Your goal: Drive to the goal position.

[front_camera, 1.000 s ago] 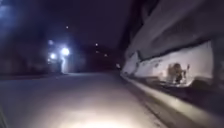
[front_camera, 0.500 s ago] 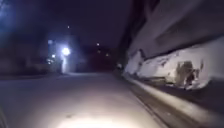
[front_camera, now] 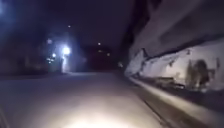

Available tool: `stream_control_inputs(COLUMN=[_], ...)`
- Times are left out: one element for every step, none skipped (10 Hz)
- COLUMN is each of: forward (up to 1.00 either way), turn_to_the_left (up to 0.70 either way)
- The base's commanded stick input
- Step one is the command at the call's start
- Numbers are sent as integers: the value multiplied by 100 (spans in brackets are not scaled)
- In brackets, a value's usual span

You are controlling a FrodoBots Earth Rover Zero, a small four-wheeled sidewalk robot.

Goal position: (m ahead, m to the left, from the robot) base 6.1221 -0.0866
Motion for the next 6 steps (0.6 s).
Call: stream_control_inputs(forward=[70,70,70,70,70,70], turn_to_the_left=[0,0,0,0,0,0])
